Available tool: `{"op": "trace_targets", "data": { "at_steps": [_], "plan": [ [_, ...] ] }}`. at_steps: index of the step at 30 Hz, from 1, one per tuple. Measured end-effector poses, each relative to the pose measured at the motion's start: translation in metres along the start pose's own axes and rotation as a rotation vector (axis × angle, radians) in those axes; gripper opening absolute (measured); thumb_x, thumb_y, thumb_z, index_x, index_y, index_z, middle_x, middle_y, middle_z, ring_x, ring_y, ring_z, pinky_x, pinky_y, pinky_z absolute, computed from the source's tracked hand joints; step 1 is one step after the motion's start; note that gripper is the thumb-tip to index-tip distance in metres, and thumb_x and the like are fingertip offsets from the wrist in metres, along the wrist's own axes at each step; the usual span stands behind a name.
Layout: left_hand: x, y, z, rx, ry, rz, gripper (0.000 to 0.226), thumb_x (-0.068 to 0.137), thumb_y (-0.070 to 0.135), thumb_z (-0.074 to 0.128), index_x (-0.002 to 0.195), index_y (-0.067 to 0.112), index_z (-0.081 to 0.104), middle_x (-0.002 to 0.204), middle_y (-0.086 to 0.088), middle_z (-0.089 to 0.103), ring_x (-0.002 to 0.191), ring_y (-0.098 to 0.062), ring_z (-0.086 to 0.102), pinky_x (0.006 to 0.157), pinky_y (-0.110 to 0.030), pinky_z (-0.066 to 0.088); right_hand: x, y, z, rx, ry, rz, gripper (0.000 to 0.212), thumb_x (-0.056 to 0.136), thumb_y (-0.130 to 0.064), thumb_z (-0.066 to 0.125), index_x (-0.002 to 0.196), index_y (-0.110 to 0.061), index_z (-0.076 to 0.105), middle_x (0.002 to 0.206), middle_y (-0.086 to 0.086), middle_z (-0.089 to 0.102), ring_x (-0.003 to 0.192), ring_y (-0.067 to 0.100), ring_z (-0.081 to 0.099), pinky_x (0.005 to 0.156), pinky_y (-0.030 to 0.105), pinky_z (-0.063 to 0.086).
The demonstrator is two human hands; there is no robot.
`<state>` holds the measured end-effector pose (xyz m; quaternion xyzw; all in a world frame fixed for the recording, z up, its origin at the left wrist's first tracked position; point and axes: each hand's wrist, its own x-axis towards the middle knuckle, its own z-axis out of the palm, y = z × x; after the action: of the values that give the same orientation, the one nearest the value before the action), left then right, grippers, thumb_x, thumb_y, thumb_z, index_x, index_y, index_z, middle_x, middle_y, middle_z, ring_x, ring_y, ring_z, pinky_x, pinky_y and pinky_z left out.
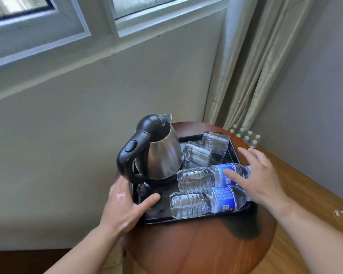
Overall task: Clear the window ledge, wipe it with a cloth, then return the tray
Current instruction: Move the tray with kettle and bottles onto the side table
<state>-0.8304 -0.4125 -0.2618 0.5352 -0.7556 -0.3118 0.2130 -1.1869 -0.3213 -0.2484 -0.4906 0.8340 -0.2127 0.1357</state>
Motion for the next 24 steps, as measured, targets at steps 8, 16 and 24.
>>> {"op": "trace_targets", "data": {
  "at_steps": [8,16,24],
  "plan": [
    [-0.072,0.047,-0.094,0.485,-0.205,-0.085,0.142,0.051,0.109,0.000,0.160,0.019,-0.012,0.170,0.002,-0.014,0.155,-0.017,-0.016,0.127,-0.045,0.003,-0.086,-0.120,-0.048,-0.129,-0.169,-0.430,0.110,0.075,-0.096,0.020,0.160,-0.026,0.022,0.165,-0.010,0.019,0.153,0.008,0.013,0.126,0.040,0.012],
    [-0.173,0.075,-0.244,0.464,-0.032,-0.023,0.128,0.063,0.106,0.011,0.162,0.027,-0.004,0.170,0.005,-0.011,0.155,-0.015,-0.015,0.127,-0.043,0.001,-0.189,-0.302,-0.088,0.002,-0.109,-0.764,0.098,0.083,-0.085,0.039,0.155,-0.019,0.037,0.158,-0.002,0.038,0.148,0.013,0.031,0.121,0.041,0.028],
    [-0.320,0.013,-0.389,0.463,0.101,-0.098,0.127,0.060,0.105,0.005,0.162,0.029,-0.006,0.170,0.005,-0.013,0.155,-0.015,-0.017,0.126,-0.045,-0.004,-0.321,-0.462,-0.060,-0.032,-0.123,-0.969,0.100,0.084,-0.088,0.034,0.155,-0.019,0.036,0.159,-0.002,0.038,0.148,0.013,0.031,0.122,0.040,0.025]
  ]
}}
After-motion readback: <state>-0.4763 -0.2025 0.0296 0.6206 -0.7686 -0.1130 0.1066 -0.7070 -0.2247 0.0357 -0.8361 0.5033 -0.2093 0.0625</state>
